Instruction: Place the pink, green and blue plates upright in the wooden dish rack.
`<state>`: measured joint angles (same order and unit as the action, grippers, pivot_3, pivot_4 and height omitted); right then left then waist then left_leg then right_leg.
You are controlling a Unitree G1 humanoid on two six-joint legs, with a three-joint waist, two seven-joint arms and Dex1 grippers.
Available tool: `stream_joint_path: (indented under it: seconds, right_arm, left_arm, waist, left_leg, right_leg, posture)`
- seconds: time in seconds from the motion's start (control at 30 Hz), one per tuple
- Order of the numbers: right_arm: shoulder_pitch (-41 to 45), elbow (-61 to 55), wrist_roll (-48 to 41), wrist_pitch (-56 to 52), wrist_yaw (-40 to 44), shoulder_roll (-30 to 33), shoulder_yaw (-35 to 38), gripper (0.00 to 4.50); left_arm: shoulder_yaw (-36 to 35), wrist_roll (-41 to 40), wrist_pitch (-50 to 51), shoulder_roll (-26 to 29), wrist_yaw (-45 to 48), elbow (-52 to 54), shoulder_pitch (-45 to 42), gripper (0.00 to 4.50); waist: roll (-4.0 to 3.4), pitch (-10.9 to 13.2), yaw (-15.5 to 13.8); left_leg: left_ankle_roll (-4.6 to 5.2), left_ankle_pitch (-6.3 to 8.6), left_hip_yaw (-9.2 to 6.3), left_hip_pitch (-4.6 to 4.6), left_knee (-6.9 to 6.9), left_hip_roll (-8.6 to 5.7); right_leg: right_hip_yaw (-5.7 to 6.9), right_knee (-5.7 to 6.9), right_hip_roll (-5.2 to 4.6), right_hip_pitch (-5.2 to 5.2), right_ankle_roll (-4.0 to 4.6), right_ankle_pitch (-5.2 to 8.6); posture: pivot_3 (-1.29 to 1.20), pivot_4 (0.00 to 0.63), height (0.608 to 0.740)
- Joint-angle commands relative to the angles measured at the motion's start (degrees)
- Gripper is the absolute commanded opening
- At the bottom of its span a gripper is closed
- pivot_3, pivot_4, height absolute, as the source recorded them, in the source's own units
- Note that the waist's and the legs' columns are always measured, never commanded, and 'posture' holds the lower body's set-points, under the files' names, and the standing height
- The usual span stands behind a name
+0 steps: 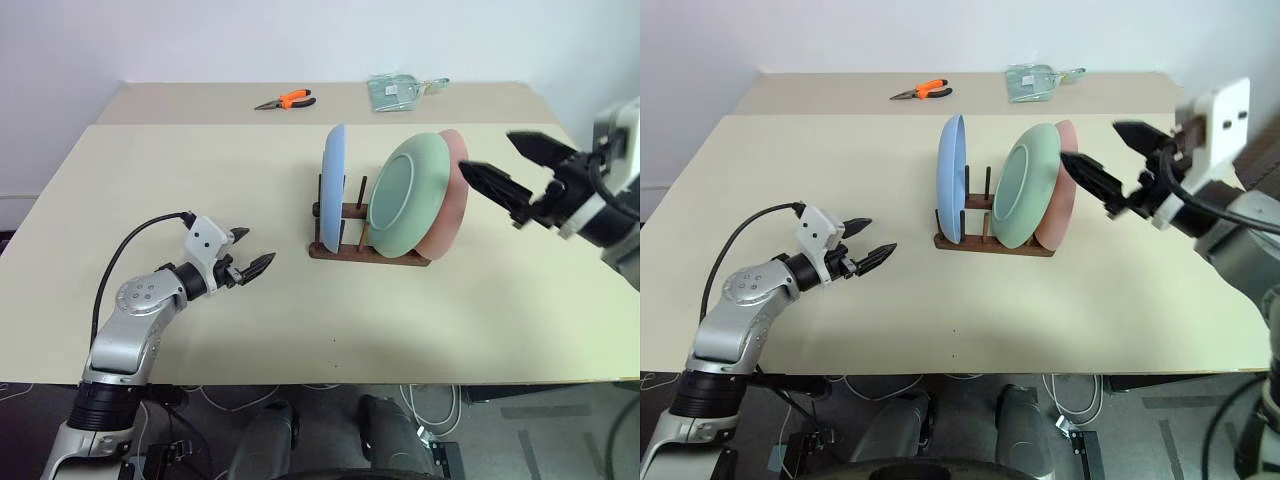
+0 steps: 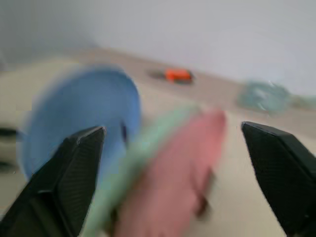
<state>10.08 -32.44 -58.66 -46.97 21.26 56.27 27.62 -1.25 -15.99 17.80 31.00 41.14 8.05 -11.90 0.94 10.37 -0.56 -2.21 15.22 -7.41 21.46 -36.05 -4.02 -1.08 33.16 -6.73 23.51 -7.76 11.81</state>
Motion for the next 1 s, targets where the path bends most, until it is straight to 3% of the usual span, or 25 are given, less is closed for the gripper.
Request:
stream_joint_path:
  seconds: [0.03, 0.23, 0.27, 0.4, 0.53, 1.0]
  right_arm:
    - [-6.4, -9.0, 2.9, 1.4, 5.6, 1.7, 0.8, 3.48]
    - [-12.3, -15.4, 16.0, 2.9, 5.2, 3.9, -8.7, 0.32]
    - [-12.4, -15.3, 17.7, 3.2, 4.9, 3.8, -9.5, 0.04]
    - [-9.1, -13.2, 29.0, 3.6, 1.7, 4.0, -19.7, 0.04]
    - [-5.7, -11.7, 34.7, 4.1, 1.2, 2.5, -24.4, 0.04]
    - [6.2, -11.3, 39.9, 4.0, 5.1, -4.4, -30.1, 0.04]
  left_arm:
    - [0.5, -1.5, -1.0, 1.6, 4.2, 1.8, 0.9, 3.70]
    - [6.4, -4.6, 2.1, 2.0, 11.4, 8.1, 2.1, 3.70]
    - [6.8, -4.6, 2.4, 1.9, 11.4, 8.5, 2.1, 3.70]
    - [9.0, -4.6, 3.4, -0.3, 10.8, 8.7, 0.4, 3.70]
    - [9.5, -4.3, 3.5, -0.7, 10.5, 8.8, 0.2, 3.70]
    - [9.5, -3.4, 0.9, -0.9, 10.3, 8.3, 3.4, 3.70]
  waist:
    - [-0.01, 0.0, 0.0]
    - [0.09, 0.0, -0.2]
    - [0.11, 0.1, -0.3]
    - [0.12, 0.1, -0.3]
    - [0.11, 0.1, -0.1]
    - [0.12, 0.1, -0.2]
  left_leg:
    - [0.00, 0.00, 0.00, -0.01, 0.01, 0.02]
    - [-0.02, 0.02, 0.01, 0.10, -0.11, 0.02]
    - [-0.03, 0.02, -0.01, 0.14, -0.12, 0.04]
    - [-0.03, 0.02, -0.02, 0.17, -0.12, 0.03]
    - [-0.02, 0.02, -0.03, 0.17, -0.06, -0.01]
    - [-0.02, 0.01, -0.08, 0.15, -0.08, -0.03]
  right_leg:
    - [0.00, 0.01, 0.00, 0.00, 0.00, 0.00]
    - [0.00, -0.12, -0.12, -0.03, 0.01, 0.03]
    - [0.01, -0.16, -0.14, -0.02, 0.01, 0.03]
    - [0.04, -0.17, -0.15, 0.01, 0.02, 0.03]
    - [0.05, -0.15, -0.11, 0.05, 0.03, 0.03]
    - [0.06, -0.08, -0.09, 0.03, 0.02, 0.01]
  posture:
    - [0.00, 0.150, 0.740]
    - [0.00, 0.150, 0.740]
    - [0.00, 0.150, 0.740]
    - [0.00, 0.150, 0.740]
    - [0.00, 0.150, 0.740]
    - [0.00, 0.150, 0.740]
